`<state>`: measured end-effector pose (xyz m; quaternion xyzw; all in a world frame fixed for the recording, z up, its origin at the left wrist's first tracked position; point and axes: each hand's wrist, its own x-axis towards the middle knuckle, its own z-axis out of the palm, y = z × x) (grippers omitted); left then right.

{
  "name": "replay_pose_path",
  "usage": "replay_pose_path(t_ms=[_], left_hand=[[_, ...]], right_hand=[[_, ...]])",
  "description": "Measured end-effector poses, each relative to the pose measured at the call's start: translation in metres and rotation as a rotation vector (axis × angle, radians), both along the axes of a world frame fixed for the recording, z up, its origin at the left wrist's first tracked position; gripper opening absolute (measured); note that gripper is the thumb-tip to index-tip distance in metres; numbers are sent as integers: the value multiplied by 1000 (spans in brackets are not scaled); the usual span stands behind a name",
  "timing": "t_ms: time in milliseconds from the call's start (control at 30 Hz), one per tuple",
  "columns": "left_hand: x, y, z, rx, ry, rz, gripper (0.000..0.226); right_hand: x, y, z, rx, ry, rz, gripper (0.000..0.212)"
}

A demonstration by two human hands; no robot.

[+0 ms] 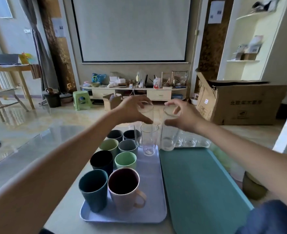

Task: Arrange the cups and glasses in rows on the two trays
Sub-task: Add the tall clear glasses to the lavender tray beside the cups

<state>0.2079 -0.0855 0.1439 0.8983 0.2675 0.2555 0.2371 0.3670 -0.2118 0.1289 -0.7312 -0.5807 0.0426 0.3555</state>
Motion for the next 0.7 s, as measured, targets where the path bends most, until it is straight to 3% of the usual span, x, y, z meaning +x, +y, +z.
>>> replay_pose_path(t_ms=[367,700], left_hand=[[47,20,-75,-87,71,23,72],[51,49,-118,-121,181,98,75]], right_hand=[[-1,-39,-122,84,283,29,64],[-27,-31,-133,50,316,158,65]])
